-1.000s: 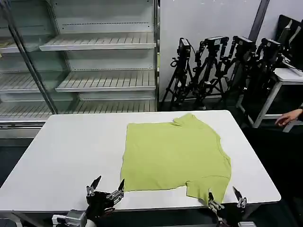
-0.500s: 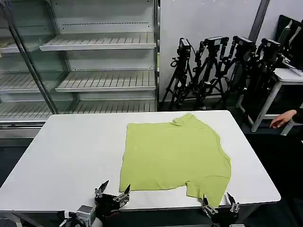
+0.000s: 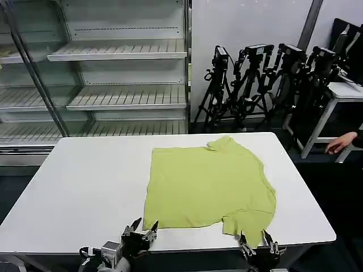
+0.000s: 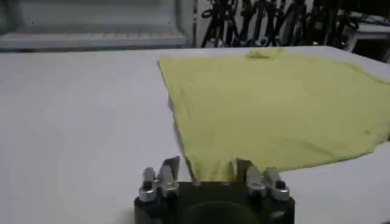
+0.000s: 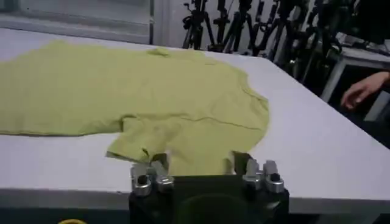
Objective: Fold and organize the clothes.
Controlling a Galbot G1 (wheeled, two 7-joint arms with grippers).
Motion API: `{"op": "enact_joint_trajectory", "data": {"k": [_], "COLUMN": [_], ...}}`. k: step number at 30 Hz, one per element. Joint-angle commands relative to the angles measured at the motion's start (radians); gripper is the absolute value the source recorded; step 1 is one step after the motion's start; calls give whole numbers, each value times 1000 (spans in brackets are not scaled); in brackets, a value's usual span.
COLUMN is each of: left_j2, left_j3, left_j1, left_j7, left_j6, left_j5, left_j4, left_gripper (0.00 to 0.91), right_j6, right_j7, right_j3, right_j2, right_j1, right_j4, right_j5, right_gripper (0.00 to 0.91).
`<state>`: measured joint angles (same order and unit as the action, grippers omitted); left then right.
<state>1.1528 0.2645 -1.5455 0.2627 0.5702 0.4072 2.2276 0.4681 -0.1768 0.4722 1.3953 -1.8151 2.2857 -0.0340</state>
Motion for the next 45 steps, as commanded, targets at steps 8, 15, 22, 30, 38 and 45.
{"op": "enact_joint_trajectory", "data": {"k": [8,15,22,30,38,45], "left_j2": [4,5,16,20,7,2], "left_j3": [-2,48,79,95,104,109], "left_j1": [-18,-63,-122,-171,-129,-84], "left_j7": [-2,-36,-33,-31,-32,-48], "left_j6": [6,2,3,4,-16,-53], "left_j5": [26,35,30,33,56,122], "left_j4": [7,130,224,303,280,201], "left_gripper": [40,40,50,40,40,40], "right_j6": [-17,-27,-27,-30,-27,-40], "right_j7": [-3,-15,-16,-14,-10,-24], "right_j3": [-2,1,14,23,67,73], "right_j2": [1,-2,-14,-9,-34,-73], "right_j1": [-8,-54,-103,-124,-19,84], "right_j4": [8,123,215,295,252,179], "right_j5": [-2,3,7,6,-42,-110], "right_gripper": [0,0,0,0,0,0]}}
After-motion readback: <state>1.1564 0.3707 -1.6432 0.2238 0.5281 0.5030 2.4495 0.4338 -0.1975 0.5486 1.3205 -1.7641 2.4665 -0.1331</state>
